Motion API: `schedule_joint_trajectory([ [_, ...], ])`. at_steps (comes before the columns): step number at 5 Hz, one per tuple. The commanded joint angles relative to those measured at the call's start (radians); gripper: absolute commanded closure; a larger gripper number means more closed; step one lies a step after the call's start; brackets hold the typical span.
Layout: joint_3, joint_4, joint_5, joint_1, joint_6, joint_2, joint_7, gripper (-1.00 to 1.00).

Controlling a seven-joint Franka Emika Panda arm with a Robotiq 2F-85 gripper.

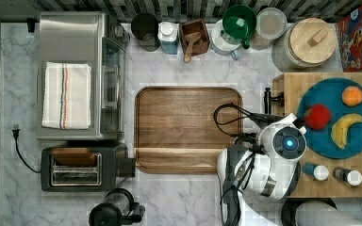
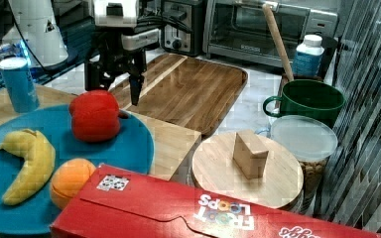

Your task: Open the drawer.

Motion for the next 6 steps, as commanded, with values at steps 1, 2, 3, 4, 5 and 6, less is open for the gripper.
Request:
schedule_joint_trajectory([
  [1,0.123,0.028,0.022,-0.002,0.048,0.008,0.140,-1.00],
  [2,0.127,0.033,0.070,0.048,0.163,0.081,0.143,-1.00],
  [3,0.158,0.042,0.081,0.072,0.189,0.120,0.156,-1.00],
  [4,0.192,0.033,0.104,0.107,0.217,0.134,0.169,-1.00],
  [5,0.219,0.031,0.107,0.162,0.155,0.106,0.250,-1.00],
  [6,0.238,0.050,0.083,0.207,0.140,0.118,0.353,-1.00],
])
